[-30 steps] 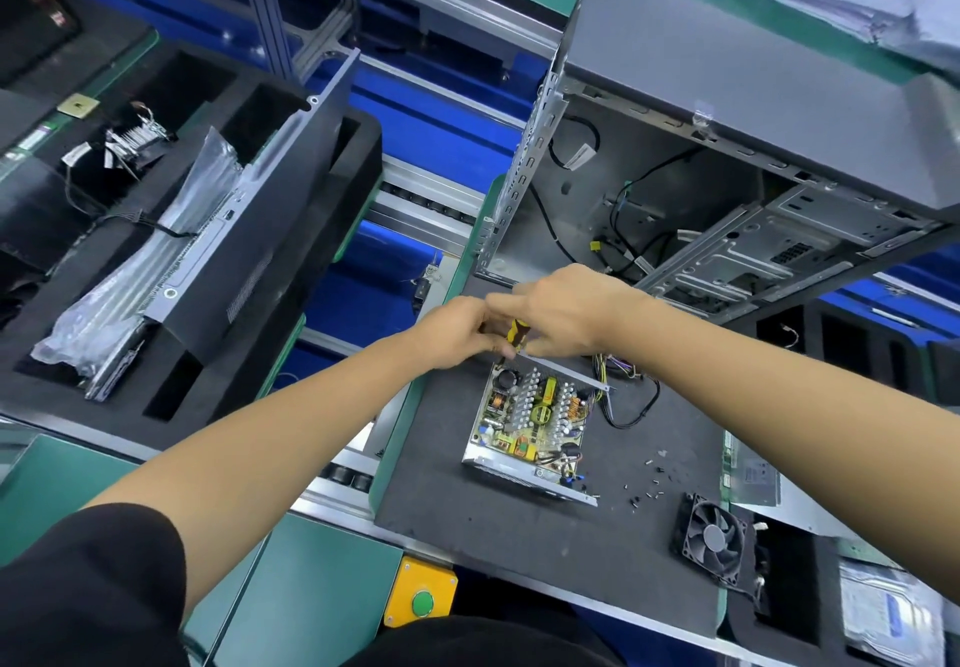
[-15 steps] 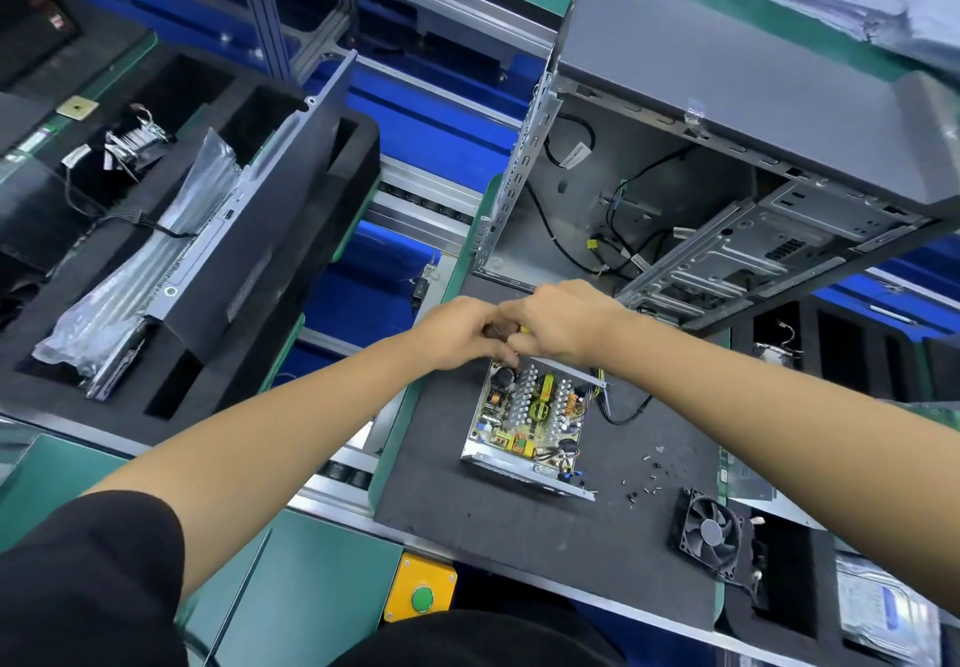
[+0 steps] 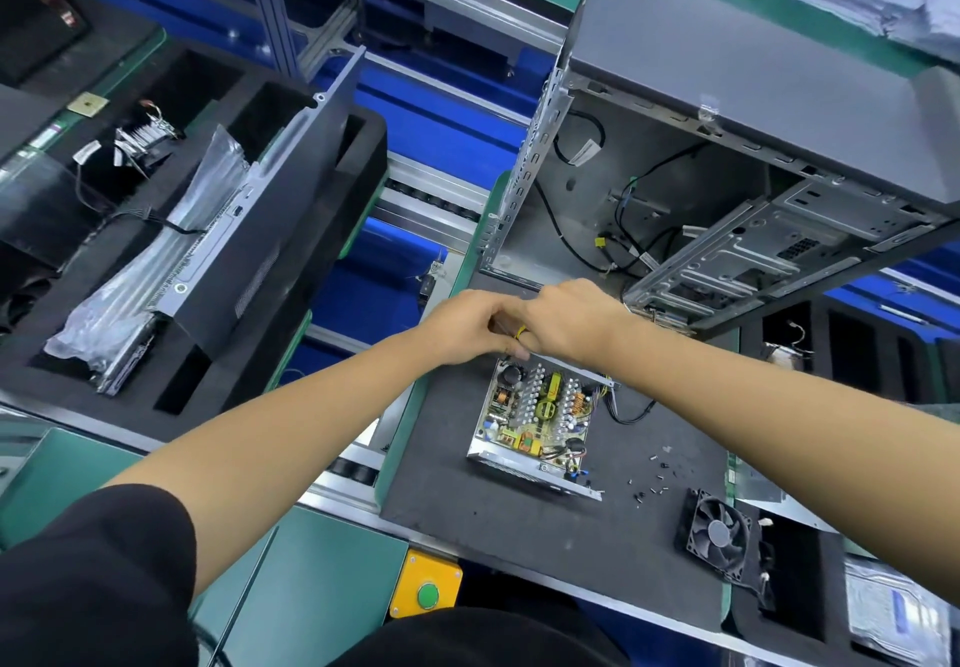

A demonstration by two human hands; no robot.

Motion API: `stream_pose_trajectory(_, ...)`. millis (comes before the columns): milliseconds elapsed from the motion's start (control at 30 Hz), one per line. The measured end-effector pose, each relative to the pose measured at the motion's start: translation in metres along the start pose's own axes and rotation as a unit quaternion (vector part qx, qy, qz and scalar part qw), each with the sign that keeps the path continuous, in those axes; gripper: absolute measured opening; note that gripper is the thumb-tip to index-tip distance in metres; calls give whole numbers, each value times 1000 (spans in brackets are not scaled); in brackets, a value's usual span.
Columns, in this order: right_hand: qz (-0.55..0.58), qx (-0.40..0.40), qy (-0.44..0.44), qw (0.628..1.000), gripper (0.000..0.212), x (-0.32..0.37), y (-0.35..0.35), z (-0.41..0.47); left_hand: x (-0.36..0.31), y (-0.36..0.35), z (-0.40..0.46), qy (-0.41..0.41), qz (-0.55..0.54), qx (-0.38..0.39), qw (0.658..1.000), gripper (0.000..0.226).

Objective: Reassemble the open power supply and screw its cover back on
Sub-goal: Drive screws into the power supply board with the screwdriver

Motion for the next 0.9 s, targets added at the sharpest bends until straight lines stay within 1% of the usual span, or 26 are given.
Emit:
stream_pose_trajectory(67, -12, 18, -11, 1000, 36, 1, 3, 1, 0, 0, 1, 4, 4, 4, 1000, 38)
stream_pose_trajectory(133, -37, 33, 16, 999, 38, 2, 9, 0, 0, 1, 0, 8, 27, 5, 1000, 40)
stream_pose_trajectory(167, -50, 37, 39, 997, 38, 2, 12, -2, -1, 1, 0, 11, 29, 6, 999, 38)
stream_pose_trajectory(200, -62, 41, 71, 995, 35, 2, 16, -4, -1, 0, 0, 17, 26, 8, 999, 31)
stream_pose_trajectory(267, -70, 53, 138, 986, 20, 4, 19, -7, 1, -1, 0, 33, 26, 9, 999, 17)
stream_pose_trajectory(333, -40, 55, 161, 985, 11, 4, 18, -8, 3, -2, -1, 36, 40, 8, 999, 14)
stream_pose_trajectory(400, 1, 48, 130, 990, 8, 2, 12, -7, 2, -2, -2, 16, 50, 1, 999, 17)
stream_pose_trajectory(467, 35, 33, 85, 995, 11, 2, 4, -5, 2, -1, -3, 0, 46, -7, 999, 22)
stream_pose_trajectory(533, 65, 7, 36, 997, 16, 3, -5, -4, 2, 2, -4, -5, 50, -22, 998, 32)
stream_pose_trajectory(567, 79, -8, 12, 997, 21, 5, -8, -5, 2, 3, -4, -6, 60, -21, 998, 34)
stream_pose_trajectory(633, 107, -33, -37, 993, 23, 7, -17, -10, 1, 4, -2, 0, 86, -4, 996, 29)
stream_pose_trajectory(667, 124, -43, -63, 989, 21, 7, -21, -14, 0, 3, -1, 4, 97, 1, 995, 30)
stream_pose_trajectory(733, 161, -53, -110, 979, 24, 5, -27, -21, -6, 1, 0, -4, 114, 5, 993, 32)
stream_pose_trajectory(833, 187, -51, -125, 973, 25, 4, -27, -25, -7, -4, 1, -21, 89, -6, 996, 21)
stream_pose_trajectory(900, 131, -54, -66, 988, 27, 5, -20, -21, -3, -6, 0, -4, 73, -14, 997, 27)
Point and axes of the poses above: each hand's wrist, its own z-axis towards the middle knuckle, its own y-axis out of the back of the hand, x = y × z, the point moved 4 cm from there along z, towards the middle knuckle, and after that the axes turned 9 degrees about z, right-handed, at the moved point
